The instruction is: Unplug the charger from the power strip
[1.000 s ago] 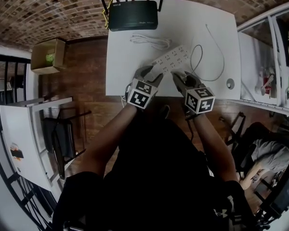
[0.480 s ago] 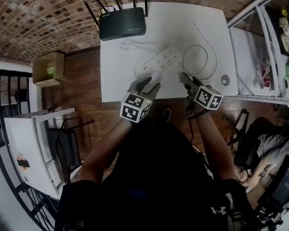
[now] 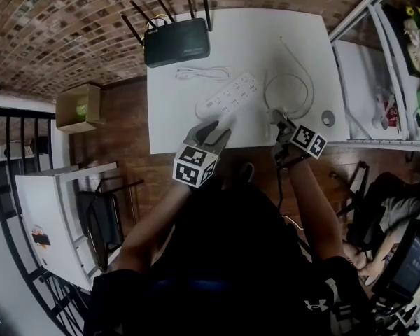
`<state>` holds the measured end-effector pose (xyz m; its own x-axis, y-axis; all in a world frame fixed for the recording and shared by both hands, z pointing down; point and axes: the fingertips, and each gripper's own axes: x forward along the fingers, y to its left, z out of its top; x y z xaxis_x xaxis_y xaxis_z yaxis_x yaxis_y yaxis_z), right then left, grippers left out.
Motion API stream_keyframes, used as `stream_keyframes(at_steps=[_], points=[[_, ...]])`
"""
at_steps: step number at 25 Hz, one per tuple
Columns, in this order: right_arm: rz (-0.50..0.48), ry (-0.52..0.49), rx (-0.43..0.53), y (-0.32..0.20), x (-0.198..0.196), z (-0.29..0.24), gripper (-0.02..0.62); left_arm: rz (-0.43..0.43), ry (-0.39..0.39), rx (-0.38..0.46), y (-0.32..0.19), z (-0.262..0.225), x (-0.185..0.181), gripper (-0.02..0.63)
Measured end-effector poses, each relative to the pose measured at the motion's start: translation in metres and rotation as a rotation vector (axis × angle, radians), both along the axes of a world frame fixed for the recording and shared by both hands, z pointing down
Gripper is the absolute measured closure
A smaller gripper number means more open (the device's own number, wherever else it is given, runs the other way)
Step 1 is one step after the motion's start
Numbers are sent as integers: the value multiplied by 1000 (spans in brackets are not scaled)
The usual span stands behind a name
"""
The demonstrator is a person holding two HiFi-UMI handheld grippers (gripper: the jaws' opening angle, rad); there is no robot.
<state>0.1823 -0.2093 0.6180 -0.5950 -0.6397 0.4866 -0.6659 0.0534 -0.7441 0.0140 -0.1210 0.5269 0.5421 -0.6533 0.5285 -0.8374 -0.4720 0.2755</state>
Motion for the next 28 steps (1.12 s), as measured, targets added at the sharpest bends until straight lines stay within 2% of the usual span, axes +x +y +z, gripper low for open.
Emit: stream_keyframes(at_steps=[3, 12, 17, 21, 28], points=[[18, -2, -34, 1, 6, 9, 454, -8, -5, 5, -1, -2, -2, 445], [8, 76, -97, 1, 18, 25, 451, -9, -1, 6, -4, -4, 2, 445], [29, 131, -123, 4, 33, 29, 399, 2, 5, 8, -5, -4, 7, 445], [40, 171, -117, 6, 41, 26, 375, 8, 5, 9, -8, -4, 8, 445], [60, 312, -89, 8, 59, 18, 345, 18, 12, 7, -9, -2, 8, 445]])
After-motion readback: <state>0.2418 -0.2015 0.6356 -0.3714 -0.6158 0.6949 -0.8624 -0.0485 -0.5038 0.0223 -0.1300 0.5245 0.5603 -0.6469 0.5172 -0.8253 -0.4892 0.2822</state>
